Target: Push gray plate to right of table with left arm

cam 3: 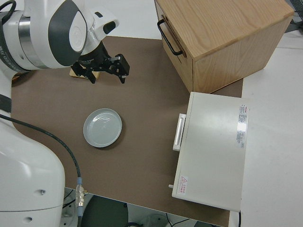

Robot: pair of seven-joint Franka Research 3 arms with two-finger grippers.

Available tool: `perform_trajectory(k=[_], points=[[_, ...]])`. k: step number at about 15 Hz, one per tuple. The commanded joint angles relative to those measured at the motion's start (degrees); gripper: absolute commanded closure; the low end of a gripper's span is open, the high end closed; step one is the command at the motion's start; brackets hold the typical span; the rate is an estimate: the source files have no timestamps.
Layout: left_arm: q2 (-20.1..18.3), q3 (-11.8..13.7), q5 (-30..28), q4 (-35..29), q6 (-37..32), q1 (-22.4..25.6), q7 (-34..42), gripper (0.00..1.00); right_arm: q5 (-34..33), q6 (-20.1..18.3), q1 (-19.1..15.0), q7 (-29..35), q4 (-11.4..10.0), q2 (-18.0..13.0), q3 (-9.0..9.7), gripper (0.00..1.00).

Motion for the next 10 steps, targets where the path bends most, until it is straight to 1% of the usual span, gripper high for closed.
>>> perform_trajectory(k=[1, 6, 10], points=[[0.66, 0.65, 1.88, 3.58, -1.66, 0.09, 0.84, 0.01, 0.46, -0.69, -0.63, -0.15, -0.03, -0.43, 0.23, 0.017], [0.75, 0.74, 1.44, 3.58, -1.66, 1.76, 0.93, 0.01, 0.46, -0.69, -0.63, -0.15, -0.03, -0.43, 0.32, 0.017], [0.84, 0.83, 1.09, 3.58, -1.66, 1.85, 0.85, 0.01, 0.55, -0.69, -0.63, -0.15, 0.05, -0.43, 0.32, 0.017]])
